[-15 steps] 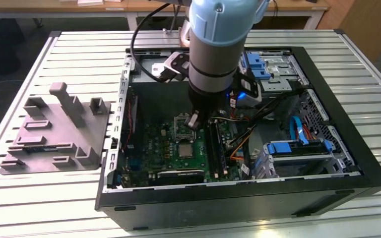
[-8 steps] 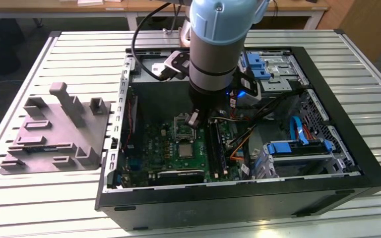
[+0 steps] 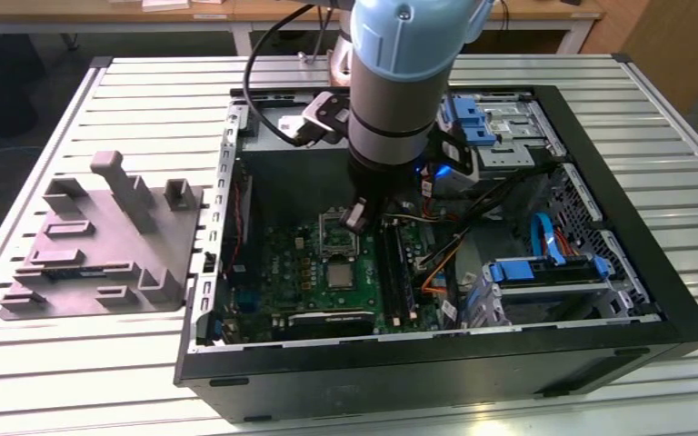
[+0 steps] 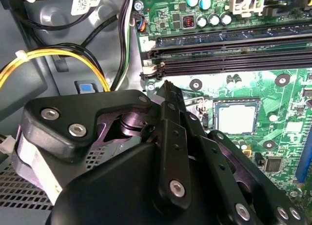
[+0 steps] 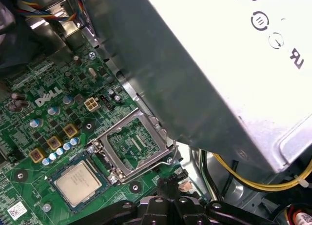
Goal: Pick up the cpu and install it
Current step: 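Close the cpu cover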
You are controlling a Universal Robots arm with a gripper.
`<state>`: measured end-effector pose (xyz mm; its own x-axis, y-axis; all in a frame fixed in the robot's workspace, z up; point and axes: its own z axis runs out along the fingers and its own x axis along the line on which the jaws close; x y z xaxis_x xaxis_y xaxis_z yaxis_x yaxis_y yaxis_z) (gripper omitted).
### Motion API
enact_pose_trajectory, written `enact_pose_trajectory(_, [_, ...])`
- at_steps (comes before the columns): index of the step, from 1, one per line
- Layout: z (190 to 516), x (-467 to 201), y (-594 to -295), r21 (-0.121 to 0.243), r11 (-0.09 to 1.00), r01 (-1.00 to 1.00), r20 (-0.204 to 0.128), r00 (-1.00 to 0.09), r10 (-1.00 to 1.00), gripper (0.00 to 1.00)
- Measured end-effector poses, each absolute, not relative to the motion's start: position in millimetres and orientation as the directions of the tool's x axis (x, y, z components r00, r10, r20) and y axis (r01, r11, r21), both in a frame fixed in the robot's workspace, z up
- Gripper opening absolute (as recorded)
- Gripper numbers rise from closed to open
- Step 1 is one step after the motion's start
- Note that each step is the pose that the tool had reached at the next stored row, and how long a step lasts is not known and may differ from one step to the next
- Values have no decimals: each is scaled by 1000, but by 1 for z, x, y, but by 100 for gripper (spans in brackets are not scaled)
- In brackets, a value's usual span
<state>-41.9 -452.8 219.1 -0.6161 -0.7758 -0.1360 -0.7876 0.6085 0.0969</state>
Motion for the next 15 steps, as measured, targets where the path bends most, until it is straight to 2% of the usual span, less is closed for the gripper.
enact_pose_trajectory(15, [216, -41, -449, 105, 609, -786, -145, -618, -773, 11])
